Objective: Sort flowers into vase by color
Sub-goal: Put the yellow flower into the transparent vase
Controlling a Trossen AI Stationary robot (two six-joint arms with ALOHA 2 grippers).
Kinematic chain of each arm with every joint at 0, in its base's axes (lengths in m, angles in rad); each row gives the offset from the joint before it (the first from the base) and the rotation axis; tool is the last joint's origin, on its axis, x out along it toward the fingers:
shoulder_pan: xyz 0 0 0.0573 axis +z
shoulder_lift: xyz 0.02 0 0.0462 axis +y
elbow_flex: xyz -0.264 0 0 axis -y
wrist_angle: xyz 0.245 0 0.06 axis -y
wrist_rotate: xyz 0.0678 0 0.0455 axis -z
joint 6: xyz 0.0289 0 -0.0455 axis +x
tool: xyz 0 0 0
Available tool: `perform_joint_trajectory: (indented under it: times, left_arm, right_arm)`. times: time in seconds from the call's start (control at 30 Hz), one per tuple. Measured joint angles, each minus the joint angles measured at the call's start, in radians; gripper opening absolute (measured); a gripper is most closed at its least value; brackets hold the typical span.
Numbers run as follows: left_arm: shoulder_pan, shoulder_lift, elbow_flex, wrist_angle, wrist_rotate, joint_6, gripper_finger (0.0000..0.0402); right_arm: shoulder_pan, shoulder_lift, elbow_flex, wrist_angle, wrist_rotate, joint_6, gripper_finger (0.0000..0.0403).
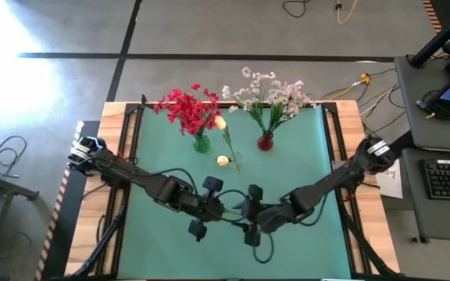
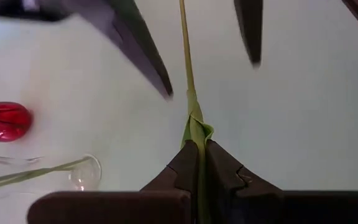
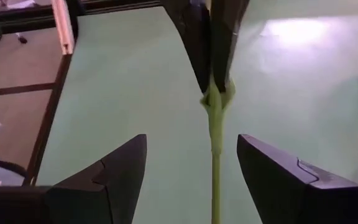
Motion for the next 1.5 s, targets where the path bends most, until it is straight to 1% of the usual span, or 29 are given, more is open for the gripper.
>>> perform_joint_trajectory:
  times: [0.1, 0.23, 0.33, 0.43, 0.53, 0.67, 0.73, 0.87, 1.03, 1.13, 1.23, 1.33, 1.5]
  left_arm:
    - [0.0, 0.0, 0.006, 0.002, 0.0, 0.004, 0.0001]
    - [-0.002, 0.0, 0.002, -0.007, 0.002, 0.006, 0.0001]
    - [-0.001, 0.0, 0.001, -0.015, 0.002, 0.005, 0.0001]
    - [-0.001, 0.0, 0.001, -0.015, 0.002, 0.007, 0.0002]
    - [-0.001, 0.0, 0.005, -0.015, 0.003, 0.022, 0.0002]
    - [-0.001, 0.0, 0.007, -0.01, -0.01, 0.029, 0.0002]
    - [-0.001, 0.0, 0.007, -0.007, -0.017, 0.03, 0.0005]
    - [-0.008, -0.002, 0.007, -0.009, -0.019, 0.05, 0.0029]
    - [-0.011, -0.03, 0.015, -0.027, -0.022, 0.064, 0.0082]
    - [-0.012, -0.049, 0.045, -0.084, -0.022, 0.061, 0.011]
    - [-0.014, -0.077, 0.083, -0.157, -0.022, 0.045, 0.0127]
    - [-0.019, -0.118, 0.094, -0.176, -0.015, 0.026, 0.0134]
    - [-0.035, -0.218, 0.067, -0.176, -0.018, -0.009, 0.0135]
  right_arm:
    - [-0.013, 0.044, 0.052, -0.087, 0.003, 0.017, 0.0242]
    - [-0.026, 0.07, 0.091, -0.143, 0.003, 0.03, 0.0242]
    - [-0.036, 0.074, 0.097, -0.144, -0.015, 0.039, 0.0227]
    - [-0.05, 0.076, 0.101, -0.138, -0.06, 0.046, 0.0185]
    - [-0.062, 0.079, 0.101, -0.138, -0.1, 0.046, 0.0127]
    - [-0.061, 0.081, 0.099, -0.142, -0.108, 0.04, 0.0048]
    - [-0.061, 0.081, 0.097, -0.139, -0.108, 0.038, 0.002]
    - [-0.061, 0.081, 0.095, -0.145, -0.108, 0.037, 0.0014]
    - [-0.061, 0.081, 0.082, -0.19, -0.108, 0.038, 0.0011]
    - [-0.061, 0.081, 0.061, -0.186, -0.107, 0.038, 0.0012]
    - [-0.061, 0.081, 0.03, -0.162, -0.097, 0.021, 0.0012]
    - [-0.06, 0.06, -0.034, -0.049, -0.097, -0.001, 0.0012]
    - [-0.058, -0.022, -0.22, 0.256, -0.097, -0.056, 0.0012]
